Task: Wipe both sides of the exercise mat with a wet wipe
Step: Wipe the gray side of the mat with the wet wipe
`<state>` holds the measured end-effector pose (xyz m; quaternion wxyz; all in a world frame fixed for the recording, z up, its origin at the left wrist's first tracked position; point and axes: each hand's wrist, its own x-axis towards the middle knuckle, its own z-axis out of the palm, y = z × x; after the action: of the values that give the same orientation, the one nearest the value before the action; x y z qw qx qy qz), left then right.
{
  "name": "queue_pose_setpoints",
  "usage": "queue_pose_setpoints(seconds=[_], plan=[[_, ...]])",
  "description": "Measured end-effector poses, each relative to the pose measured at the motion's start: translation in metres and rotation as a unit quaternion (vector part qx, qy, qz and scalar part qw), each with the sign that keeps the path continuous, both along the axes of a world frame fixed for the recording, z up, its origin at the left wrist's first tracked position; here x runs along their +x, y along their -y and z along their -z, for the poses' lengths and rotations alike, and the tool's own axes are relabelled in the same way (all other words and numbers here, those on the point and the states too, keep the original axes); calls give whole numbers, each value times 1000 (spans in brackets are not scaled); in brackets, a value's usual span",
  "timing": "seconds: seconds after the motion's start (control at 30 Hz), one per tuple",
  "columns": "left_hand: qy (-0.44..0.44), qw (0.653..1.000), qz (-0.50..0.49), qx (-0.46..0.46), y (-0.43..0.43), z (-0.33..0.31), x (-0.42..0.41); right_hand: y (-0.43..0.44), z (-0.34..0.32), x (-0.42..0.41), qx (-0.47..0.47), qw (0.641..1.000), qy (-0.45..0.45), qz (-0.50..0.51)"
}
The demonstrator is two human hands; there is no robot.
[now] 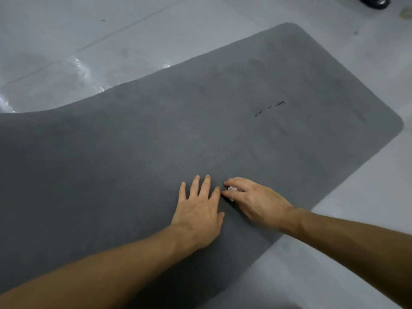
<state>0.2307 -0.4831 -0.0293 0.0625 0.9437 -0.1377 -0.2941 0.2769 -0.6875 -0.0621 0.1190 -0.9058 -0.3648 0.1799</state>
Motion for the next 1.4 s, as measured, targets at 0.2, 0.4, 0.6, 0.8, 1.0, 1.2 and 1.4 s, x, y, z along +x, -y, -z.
queue_pose_setpoints(seconds=[0.2,0.4,0.6,0.8,1.0,1.2,1.4], plan=[[11,998,65,4,31,3,-23,34,-7,-23,4,1000,13,4],[12,995,98,8,49,6,-38,59,-15,-45,-19,1000,-11,4],[8,991,130,28,64,13,-48,85,-16,-52,-66,994,-42,-72],[23,987,152,34,70,13,-54,107,-9,-47,-87,995,8,-46],[9,988,153,24,71,10,-51,102,-6,-44,-96,990,57,-83],[11,990,140,11,74,18,-46,90,3,-58,-104,986,121,-46],[18,997,76,24,98,19,-59,89,0,-61,-87,982,162,-33]])
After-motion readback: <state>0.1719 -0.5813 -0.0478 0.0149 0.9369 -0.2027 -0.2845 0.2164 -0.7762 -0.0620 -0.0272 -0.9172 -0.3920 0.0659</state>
